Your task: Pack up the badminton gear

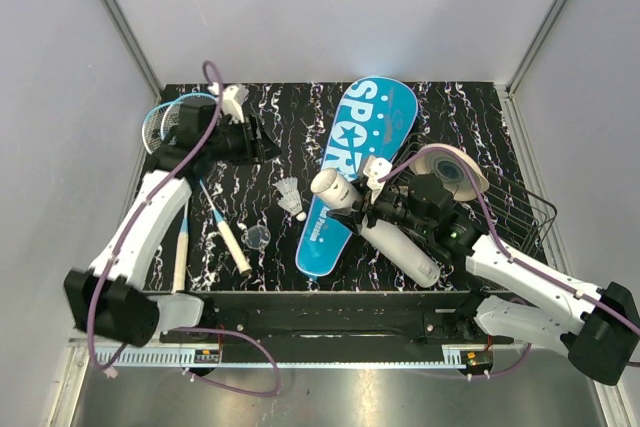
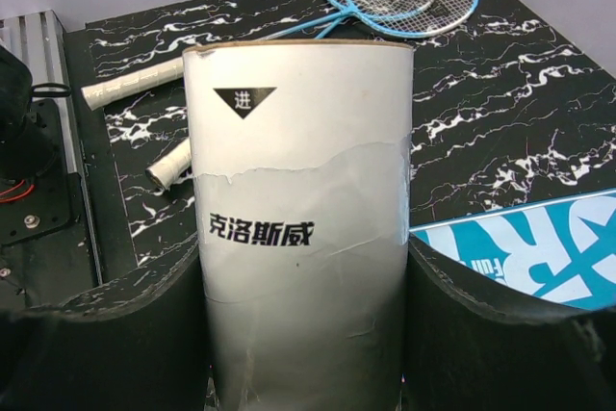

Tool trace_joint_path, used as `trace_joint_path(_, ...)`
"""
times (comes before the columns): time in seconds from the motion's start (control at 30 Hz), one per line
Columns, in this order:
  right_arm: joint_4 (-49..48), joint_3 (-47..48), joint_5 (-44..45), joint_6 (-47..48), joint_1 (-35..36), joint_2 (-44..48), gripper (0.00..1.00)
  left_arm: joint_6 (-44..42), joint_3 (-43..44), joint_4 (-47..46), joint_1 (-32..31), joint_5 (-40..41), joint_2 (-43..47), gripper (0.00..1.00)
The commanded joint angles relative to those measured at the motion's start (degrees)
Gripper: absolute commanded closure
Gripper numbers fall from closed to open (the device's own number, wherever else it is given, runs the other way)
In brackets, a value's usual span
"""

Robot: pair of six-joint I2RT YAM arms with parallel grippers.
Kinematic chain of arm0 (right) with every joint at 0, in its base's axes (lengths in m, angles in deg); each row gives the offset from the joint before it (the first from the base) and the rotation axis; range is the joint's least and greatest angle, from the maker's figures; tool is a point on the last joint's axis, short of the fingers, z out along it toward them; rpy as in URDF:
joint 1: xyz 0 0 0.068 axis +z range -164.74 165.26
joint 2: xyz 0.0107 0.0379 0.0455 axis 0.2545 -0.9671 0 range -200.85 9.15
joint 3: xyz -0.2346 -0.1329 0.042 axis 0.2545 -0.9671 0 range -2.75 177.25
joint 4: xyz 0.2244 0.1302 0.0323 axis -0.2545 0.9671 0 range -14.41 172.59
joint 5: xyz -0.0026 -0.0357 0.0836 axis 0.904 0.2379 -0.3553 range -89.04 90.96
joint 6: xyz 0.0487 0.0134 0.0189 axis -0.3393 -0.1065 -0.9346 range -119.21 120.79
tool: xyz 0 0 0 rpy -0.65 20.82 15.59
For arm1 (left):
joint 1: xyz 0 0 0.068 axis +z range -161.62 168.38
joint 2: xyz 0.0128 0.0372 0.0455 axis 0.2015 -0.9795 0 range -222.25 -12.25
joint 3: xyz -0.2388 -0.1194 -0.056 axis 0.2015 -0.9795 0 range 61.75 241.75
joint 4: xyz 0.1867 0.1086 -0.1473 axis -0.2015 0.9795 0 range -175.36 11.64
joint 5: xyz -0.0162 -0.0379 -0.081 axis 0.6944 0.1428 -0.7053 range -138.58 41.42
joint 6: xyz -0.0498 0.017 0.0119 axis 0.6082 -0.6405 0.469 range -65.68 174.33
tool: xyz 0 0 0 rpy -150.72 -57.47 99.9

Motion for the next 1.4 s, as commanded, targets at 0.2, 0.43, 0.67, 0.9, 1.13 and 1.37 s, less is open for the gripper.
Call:
trace_joint_path(0.2,-0.9,-0.6,0.7,0.3,0.5,1.2,0.73,-3.1,0.0,-0.2,0.4,3.4,-22.0,0.50)
trace_joint_path(0.43,-0.9,-1.2,1.3,0.6,0.4,2.2,0.73,-3.0,-0.5,-1.5,-0.1,1.7,-26.7,0.53)
trace_joint_path(0.67,-1.9,-1.4,0.7,0.7,0.4,1.9,0.73,-3.3,0.3,-1.1,-1.6,2.0,-30.8,0.52)
trace_joint_path(0.9,-1.6,-2.3,0.7,0.6,0.4,3.3,0.73,-3.3,-0.5,-0.5,-3.8,2.8,-32.3,0.56)
trace_joint_path(1.13,-1.7,-2.7,1.0,0.6,0.4,3.4,0.73,-3.0,-1.9,-0.8,-5.7,3.2,-32.9,0.63)
trace_joint_path(1.37,-1.6,-2.7,1.0,0.5,0.5,3.7,0.73,-3.0,-1.9,-0.2,-5.8,3.4,-32.9,0.69)
